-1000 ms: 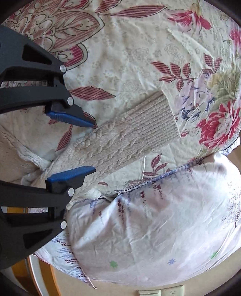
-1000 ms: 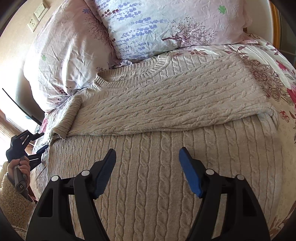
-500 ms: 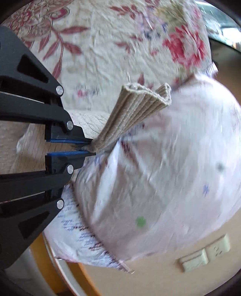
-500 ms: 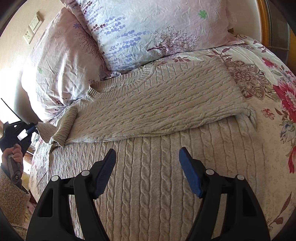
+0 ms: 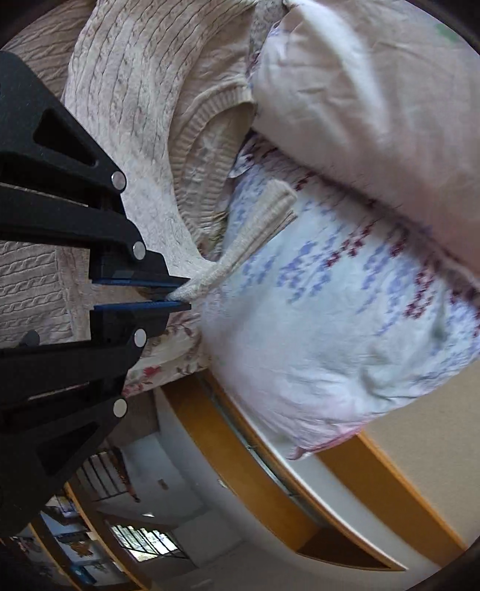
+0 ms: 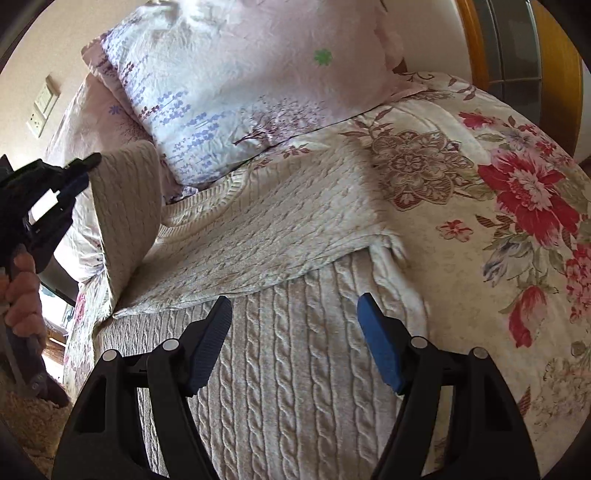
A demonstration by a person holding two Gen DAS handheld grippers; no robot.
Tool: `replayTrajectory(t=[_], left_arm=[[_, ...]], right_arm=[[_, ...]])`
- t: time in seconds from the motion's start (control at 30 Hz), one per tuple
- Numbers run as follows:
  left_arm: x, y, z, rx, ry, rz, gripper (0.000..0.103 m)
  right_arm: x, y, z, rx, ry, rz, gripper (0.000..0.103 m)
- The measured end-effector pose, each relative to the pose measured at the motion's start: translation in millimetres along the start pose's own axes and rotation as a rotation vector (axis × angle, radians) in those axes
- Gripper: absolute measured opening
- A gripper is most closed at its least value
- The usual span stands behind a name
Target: Fold small clothes
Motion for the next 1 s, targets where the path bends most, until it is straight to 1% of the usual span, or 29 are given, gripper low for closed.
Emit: replayTrajectory(t=[0.07,0.13,0.2,0.23,0.27,0.3,0.33,0.37,0.4,0.47,0.5,0.57,0.6,0.67,0.8,0.83,0.87,0.93,0.97,1.0], left_arm=[[5.6,-28.4,-20.2,-0.073,0.023,-0.042,0.006],[11.6,-55.4,-37.7,-0.142,0.068,-0.129,0.006],[14.5,-79.8,-49.6,-0.209,0.092,-0.205,0.008],[16.6,-88.9,-53.7,-0.237,0.105,-0.245,0.011],[18.8,-96.1,-55.7,-0.254,0.116,-0.286,0.020],[21.2,-102.3,-55.0,-0.274,0.104,-0.318,0.029],[24.3,-106.9,-52.1,-0.289,0.091,-0.350,0.052],[28.3,-109.5,-46.7,-0.285,0.086,-0.389,0.067],[31.9,-109.9,-39.1,-0.266,0.082,-0.429,0.070],[32.3,-106.4,-20.9,-0.229,0.089,-0.481,0.083],[29.8,-103.2,-13.0,-0.210,0.101,-0.488,0.084],[10.7,-88.9,5.0,-0.180,0.140,-0.455,0.084],[-1.6,-82.0,12.9,-0.167,0.171,-0.426,0.084],[-30.8,-66.7,32.5,-0.135,0.242,-0.357,0.084],[-84.5,-48.1,76.4,-0.070,0.392,-0.239,0.084],[-97.1,-45.7,88.6,-0.056,0.428,-0.217,0.084],[-107.1,-43.6,99.3,-0.044,0.457,-0.199,0.084],[-127.3,-38.5,120.7,-0.015,0.517,-0.168,0.084],[-135.4,-37.5,129.6,-0.002,0.539,-0.157,0.083],[-143.8,-37.0,138.4,0.008,0.562,-0.149,0.083]], right_arm=[[10.2,0.9,4.6,0.006,-0.019,-0.013,0.072],[19.3,2.3,9.5,0.012,-0.034,-0.030,0.072],[25.5,5.7,13.8,0.031,-0.037,-0.041,0.072],[27.7,9.1,15.4,0.038,-0.032,-0.050,0.072],[29.0,12.5,16.5,0.044,-0.023,-0.059,0.072],[29.8,17.2,17.1,0.052,-0.009,-0.072,0.072],[30.0,22.4,16.4,0.058,0.013,-0.088,0.072],[29.3,27.4,14.4,0.061,0.034,-0.105,0.072],[27.7,31.7,11.5,0.060,0.052,-0.119,0.071],[21.3,40.1,1.2,0.048,0.092,-0.141,0.068],[18.0,44.6,-7.6,0.033,0.099,-0.146,0.067],[14.4,50.2,-24.1,0.006,0.091,-0.153,0.057],[12.0,52.6,-33.0,-0.007,0.092,-0.151,0.056],[4.6,57.4,-51.7,-0.045,0.084,-0.130,0.050],[-3.1,55.6,-87.6,-0.137,0.032,-0.087,0.047],[-2.4,52.6,-94.8,-0.163,0.013,-0.083,0.043],[-2.1,49.2,-99.4,-0.179,-0.004,-0.078,0.033],[-5.4,45.1,-101.7,-0.175,0.004,-0.056,0.015],[-8.1,46.2,-99.8,-0.158,0.020,-0.048,0.008],[-10.1,49.5,-96.0,-0.125,0.027,-0.050,0.008]])
Point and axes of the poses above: each gripper's, at about its wrist camera, not at the fingertips, and z roughly against the way its jaws point, x to its right, y to its top, the point moved 1 cm from there along -z, roughly the way its jaws point, and after that the axes turned 15 degrees about x, right-handed, at the moved point
